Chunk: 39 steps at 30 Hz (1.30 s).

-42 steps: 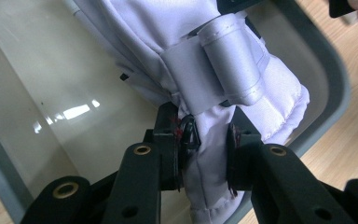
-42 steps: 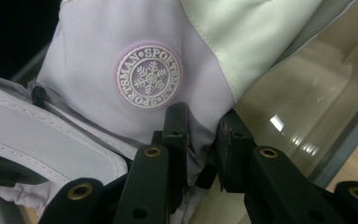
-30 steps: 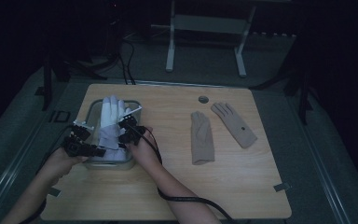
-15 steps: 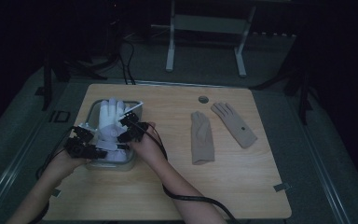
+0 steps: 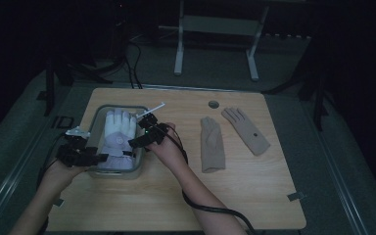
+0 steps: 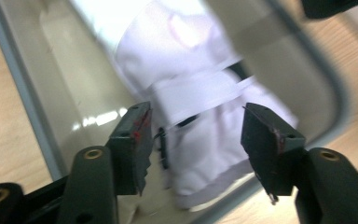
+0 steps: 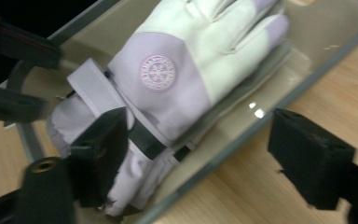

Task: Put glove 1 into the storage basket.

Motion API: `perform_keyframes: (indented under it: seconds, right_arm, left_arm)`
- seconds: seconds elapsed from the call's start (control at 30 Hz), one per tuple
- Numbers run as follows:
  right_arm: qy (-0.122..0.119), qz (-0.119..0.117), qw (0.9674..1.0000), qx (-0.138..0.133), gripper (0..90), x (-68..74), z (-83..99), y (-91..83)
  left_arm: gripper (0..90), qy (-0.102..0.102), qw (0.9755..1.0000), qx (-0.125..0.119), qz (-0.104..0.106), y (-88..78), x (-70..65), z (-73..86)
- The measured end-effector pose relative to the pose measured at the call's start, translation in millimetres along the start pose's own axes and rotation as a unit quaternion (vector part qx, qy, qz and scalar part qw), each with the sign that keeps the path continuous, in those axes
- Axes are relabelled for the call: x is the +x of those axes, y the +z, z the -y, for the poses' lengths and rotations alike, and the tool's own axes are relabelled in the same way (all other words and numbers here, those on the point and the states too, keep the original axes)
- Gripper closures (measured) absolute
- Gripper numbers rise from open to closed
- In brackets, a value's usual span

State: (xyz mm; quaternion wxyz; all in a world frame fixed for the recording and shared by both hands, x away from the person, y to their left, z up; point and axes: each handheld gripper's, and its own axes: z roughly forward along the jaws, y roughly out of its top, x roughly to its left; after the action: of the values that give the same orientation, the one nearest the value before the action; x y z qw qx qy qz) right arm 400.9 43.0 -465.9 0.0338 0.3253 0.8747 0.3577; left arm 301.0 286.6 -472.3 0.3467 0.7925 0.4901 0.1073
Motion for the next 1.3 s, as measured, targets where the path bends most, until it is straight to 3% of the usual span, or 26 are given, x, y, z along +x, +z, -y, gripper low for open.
perform_keyframes:
  seconds: [0.1, 0.3, 0.4, 0.7, 1.03, 1.17, 1.3]
  right_arm:
    - [0.003, -0.006, 1.0000, -0.004, 17.6, -4.4, 2.8, -7.2]
    - [-0.002, 0.005, 0.9999, -0.015, 17.6, -12.0, 12.5, -22.7]
    - [-0.005, 0.005, 0.9998, -0.017, 17.1, -17.5, 18.6, -30.8]
    - [-0.004, 0.012, 0.9996, -0.024, 17.0, -33.7, 39.0, -53.4]
    - [0.003, 0.025, 0.9992, -0.031, 16.9, -55.3, 65.6, -74.9]
    - [0.007, 0.023, 0.9988, -0.043, 16.4, -64.4, 75.8, -84.0]
    - [0.001, 0.022, 0.9986, -0.048, 14.3, -70.8, 85.6, -90.4]
  left_arm:
    - [44.7, 0.011, 0.9999, -0.010, 0.003, -0.9, -11.6, -3.0]
    - [46.6, 0.024, 0.9988, -0.039, 0.019, 7.0, -33.0, -8.0]
    - [47.2, 0.027, 0.9982, -0.038, 0.038, 13.6, -41.0, -11.1]
    - [47.2, 0.041, 0.9956, -0.048, 0.069, 29.3, -64.4, -19.0]
    - [47.2, 0.059, 0.9918, -0.064, 0.093, 44.3, -90.8, -23.5]
    - [47.1, 0.075, 0.9916, -0.063, 0.084, 51.8, -105.5, -23.7]
    - [47.1, 0.083, 0.9888, -0.067, 0.105, 60.2, -119.3, -23.2]
